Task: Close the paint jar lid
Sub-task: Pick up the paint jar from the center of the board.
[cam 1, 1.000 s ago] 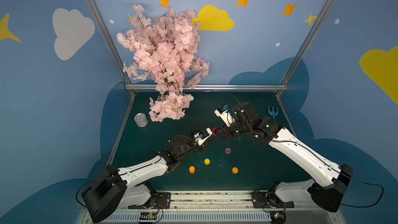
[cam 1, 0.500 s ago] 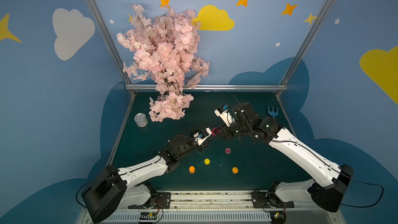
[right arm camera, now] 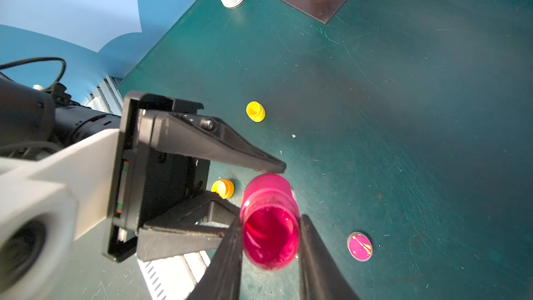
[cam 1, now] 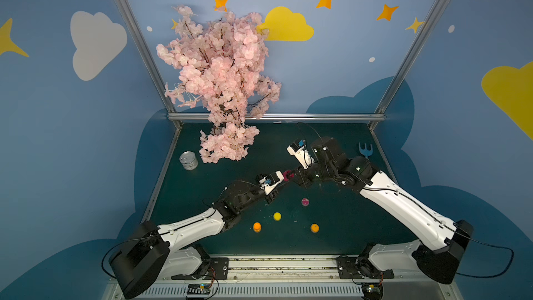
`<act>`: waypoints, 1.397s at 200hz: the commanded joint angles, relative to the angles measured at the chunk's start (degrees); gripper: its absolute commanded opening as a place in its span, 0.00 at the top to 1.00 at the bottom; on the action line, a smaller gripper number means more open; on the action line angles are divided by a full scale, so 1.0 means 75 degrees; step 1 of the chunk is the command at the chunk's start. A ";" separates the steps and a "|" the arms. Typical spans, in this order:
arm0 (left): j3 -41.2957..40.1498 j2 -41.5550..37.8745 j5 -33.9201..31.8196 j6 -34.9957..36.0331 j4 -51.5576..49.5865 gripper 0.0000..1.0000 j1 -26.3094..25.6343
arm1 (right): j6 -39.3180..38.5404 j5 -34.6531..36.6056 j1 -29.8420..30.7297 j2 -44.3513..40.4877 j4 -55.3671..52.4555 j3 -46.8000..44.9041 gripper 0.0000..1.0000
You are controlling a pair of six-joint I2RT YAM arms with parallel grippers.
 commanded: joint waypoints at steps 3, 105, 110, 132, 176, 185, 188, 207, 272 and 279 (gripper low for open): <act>0.0254 0.0053 0.0053 -0.0057 0.0079 0.60 0.0022 | 0.0052 -0.0068 -0.0012 0.0002 0.0212 -0.0059 0.68; 0.0255 0.0112 0.0155 -0.0174 0.0265 0.74 0.0022 | 0.0127 -0.0104 -0.0012 0.0097 0.0360 -0.0144 0.69; 0.0245 0.0095 0.0167 -0.0175 0.0277 0.75 0.0022 | 0.0124 -0.0104 -0.0013 0.0093 0.0354 -0.0144 0.68; 0.0207 0.0032 0.0168 -0.0134 0.0199 0.77 0.0017 | 0.0127 -0.0088 -0.0011 0.0108 0.0352 -0.0168 0.66; 0.0159 -0.0065 -0.0191 -0.0025 -0.0277 0.79 0.0054 | 0.0057 0.0295 -0.0054 -0.0105 0.0207 -0.0140 0.38; 0.0087 -0.0082 -0.0299 -0.0039 -0.0272 0.79 0.0079 | 0.0027 0.0394 -0.0075 -0.0203 0.0098 -0.0147 0.35; 0.0064 -0.0084 -0.0346 -0.0037 -0.0272 0.79 0.0084 | 0.0025 0.0435 -0.0079 -0.0249 0.0071 -0.0172 0.34; -0.0087 -0.0154 -0.0519 -0.0067 -0.0313 0.79 0.0190 | 0.0091 0.0760 -0.0152 -0.0639 -0.0131 -0.0421 0.32; -0.0657 -0.1557 -0.0163 -0.0047 -0.1396 0.77 0.0545 | 0.0568 0.1526 -0.0796 -0.1944 -0.0794 -0.1870 0.37; -0.0676 -0.1813 -0.0068 -0.0027 -0.1692 0.77 0.0558 | 0.0630 0.1634 -0.0824 -0.1869 -0.0795 -0.2048 0.38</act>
